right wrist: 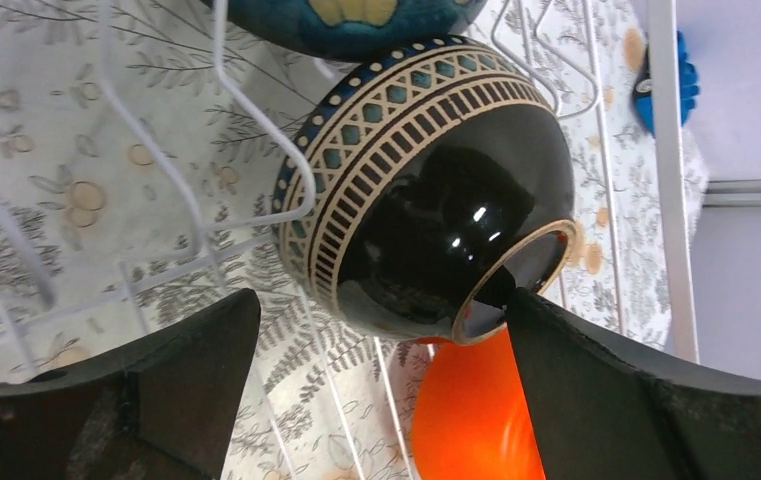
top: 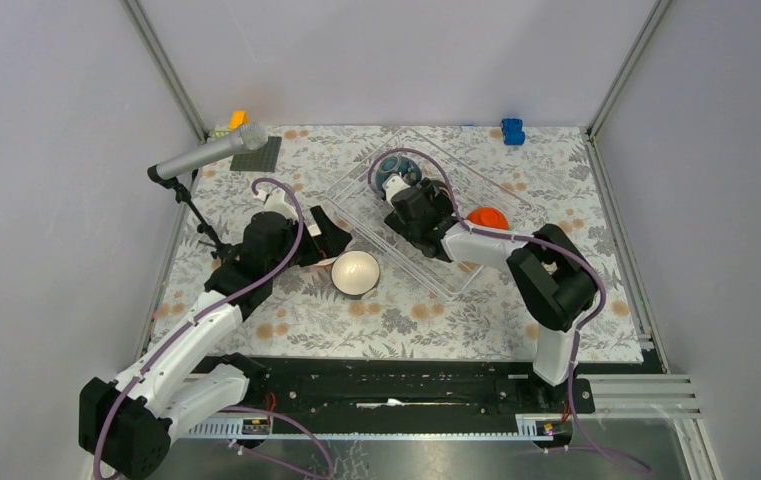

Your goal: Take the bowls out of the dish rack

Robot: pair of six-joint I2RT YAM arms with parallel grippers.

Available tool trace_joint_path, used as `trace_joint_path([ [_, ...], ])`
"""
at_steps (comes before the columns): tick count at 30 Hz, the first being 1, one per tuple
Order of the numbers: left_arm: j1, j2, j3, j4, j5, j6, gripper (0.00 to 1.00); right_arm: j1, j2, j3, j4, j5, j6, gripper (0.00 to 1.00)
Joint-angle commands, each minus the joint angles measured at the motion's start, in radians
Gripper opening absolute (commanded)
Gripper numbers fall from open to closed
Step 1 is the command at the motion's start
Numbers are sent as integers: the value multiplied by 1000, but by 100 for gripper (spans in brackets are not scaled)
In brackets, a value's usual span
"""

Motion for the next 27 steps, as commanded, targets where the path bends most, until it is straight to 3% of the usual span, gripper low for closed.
trace_joint_path([
  [1, -3, 1, -7, 69, -10, 18, 99, 1, 38, -38, 194, 123, -83, 100],
  [6, -3, 6, -5, 78, -12, 25, 99, 10, 83, -51, 268, 137, -108, 100],
  [12, -2, 6, -7, 82, -12, 27, 99, 15, 144, -49, 423, 315, -119, 100],
  [14, -2, 6, -6, 80, -11, 28, 99, 15, 122, -67, 455, 326, -99, 93],
  [20, -2, -9, -6, 68, -11, 27, 99, 14, 35, -119, 471, 330, -29, 62],
  [27, -2, -26, -17, 63, -9, 19, 99, -1, -84, -205, 492, 330, 21, 53],
])
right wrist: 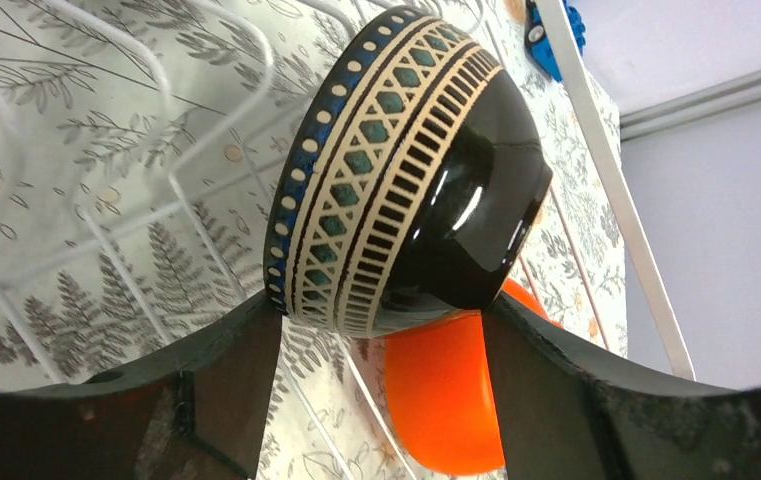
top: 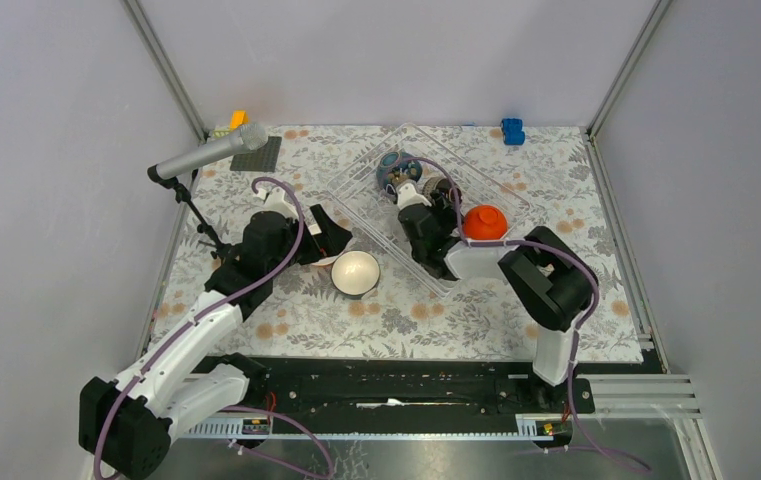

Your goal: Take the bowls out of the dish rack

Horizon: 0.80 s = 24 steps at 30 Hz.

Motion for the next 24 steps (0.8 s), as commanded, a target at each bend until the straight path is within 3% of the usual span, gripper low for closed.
trace_joint_path([
  [1, -1, -29, -17, 36, -7, 8, 99, -21, -143, -42, 83, 46, 72, 52],
  [4, -2, -31, -21, 38, -4, 3, 99, -49, -223, -77, 34, -16, 167, 47],
  [10, -2, -32, -27, 44, 7, -6, 99, -145, -392, -127, -110, -283, 397, 35],
  [17, -1, -32, -22, 46, 19, -15, 99, -246, -463, -119, -214, -516, 585, 22],
  [20, -2, -34, -22, 46, 21, -17, 99, -287, -464, -105, -244, -657, 642, 23],
  [24, -2, -40, -25, 46, 25, -23, 99, -317, -419, -29, -356, -639, 708, 36],
])
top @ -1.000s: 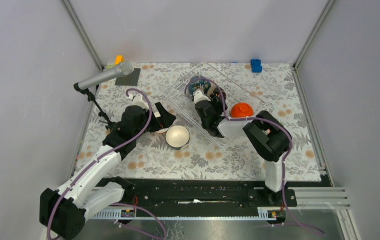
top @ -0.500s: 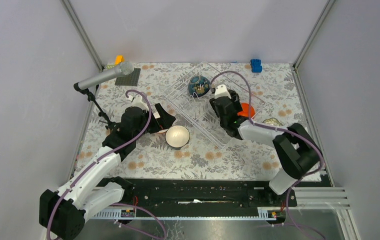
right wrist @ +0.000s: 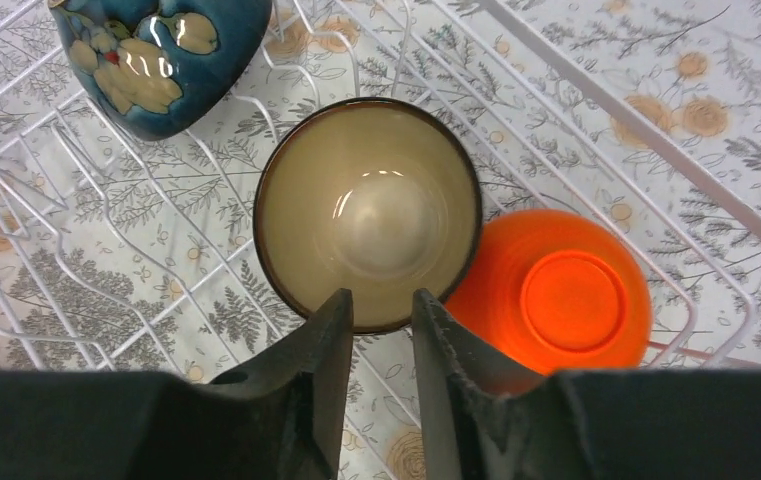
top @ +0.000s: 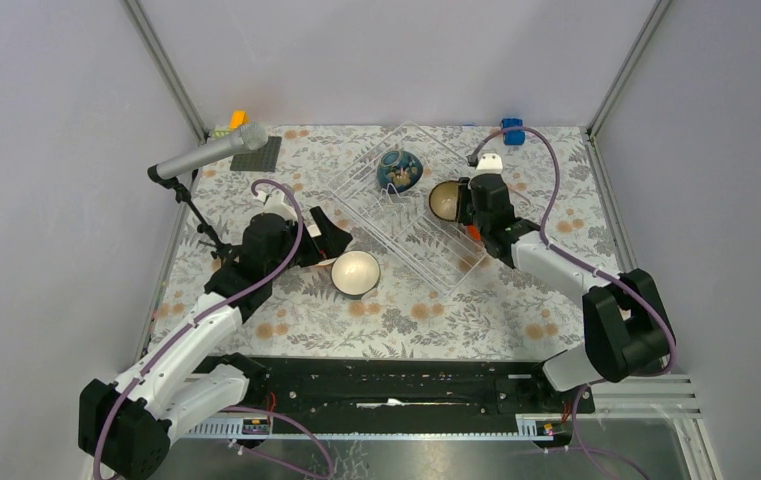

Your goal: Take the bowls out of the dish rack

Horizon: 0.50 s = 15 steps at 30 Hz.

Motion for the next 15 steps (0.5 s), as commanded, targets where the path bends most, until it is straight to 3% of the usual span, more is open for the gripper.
trace_joint_path([
  [1, -2, -28, -9, 45, 17, -11, 99, -53, 30, 101, -114, -99, 142, 38],
  [3, -2, -29, -8, 42, 15, -9, 99, -100, 54, 136, -158, -163, 202, 45],
  [6, -2, -32, -7, 39, 14, -9, 99, -124, 103, 202, -238, -132, 239, 49],
  [15, -2, -34, -3, 30, 8, -5, 99, -141, 240, 327, -349, -58, 256, 48],
])
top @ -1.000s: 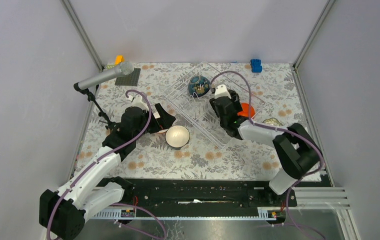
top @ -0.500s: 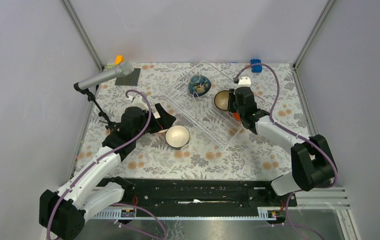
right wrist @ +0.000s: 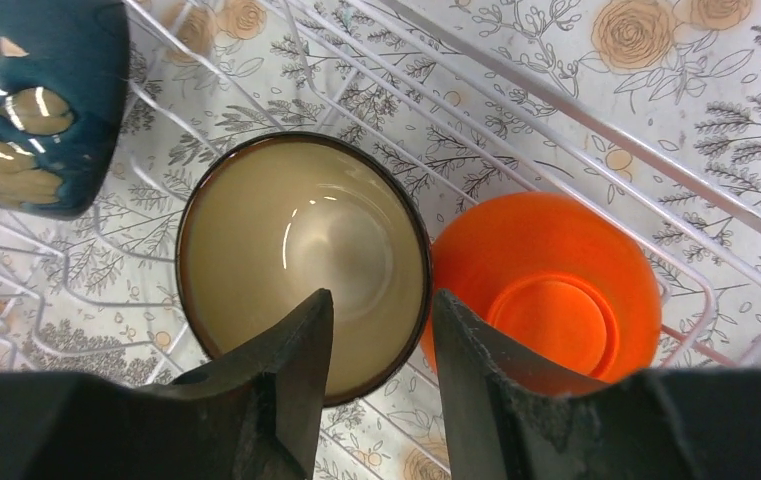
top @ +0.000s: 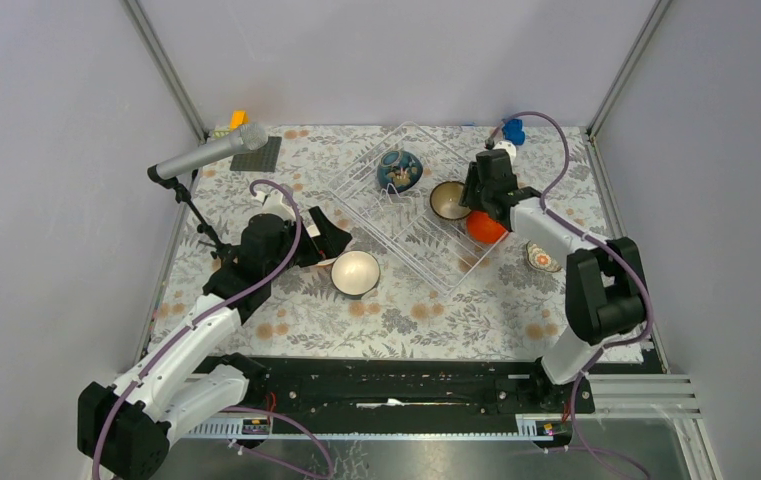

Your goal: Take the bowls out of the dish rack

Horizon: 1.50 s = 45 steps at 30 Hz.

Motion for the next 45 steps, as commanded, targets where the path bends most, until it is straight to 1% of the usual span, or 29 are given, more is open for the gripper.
trace_joint_path([
  [1, -2, -23, -3, 30, 5, -1, 99, -6, 70, 88, -71, 32, 29, 48],
  [5, -2, -24, 1, 21, -5, 3, 99, -6, 135, 141, -90, 79, 21, 45],
  [8, -1, -24, 3, 14, -13, 9, 99, -6, 173, 179, -108, 69, 12, 39],
  [9, -2, -24, 5, 13, -14, 11, 99, -6, 181, 190, -115, 59, 11, 34],
  [11, -2, -23, 9, 10, -16, 12, 99, -6, 175, 203, -126, 43, 16, 17],
  [12, -2, -23, 12, 7, -17, 13, 99, -6, 164, 206, -130, 36, 17, 11],
  [14, -2, -20, 16, 4, -17, 15, 99, -6, 126, 206, -131, 35, 11, 1],
  [15, -2, -19, 19, 2, -17, 15, 99, -7, 105, 207, -133, 31, 1, 0],
  [18, -2, -18, 22, -1, -19, 16, 99, -8, 33, 226, -152, 11, -38, 0],
  [22, -2, -17, 26, -10, -28, 19, 99, -28, -53, 263, -200, 63, -47, 0],
  [28, -2, -4, 31, -19, -37, 19, 99, -126, -165, 244, -201, 163, 36, 0],
  [30, -2, 4, 35, -18, -29, 16, 99, -193, -175, 244, -212, 206, 90, 0],
  [35, -2, 16, 39, -25, -29, 16, 99, -365, -137, 249, -261, 234, 249, 0],
  [37, -2, 21, 40, -23, -29, 14, 99, -408, -98, 262, -296, 242, 307, 0],
  [42, -2, 62, 46, 6, -6, 8, 99, -469, -5, 265, -338, 221, 420, 0],
  [45, -3, 135, 71, 24, 33, 2, 99, -473, 33, 248, -328, 214, 434, 0],
])
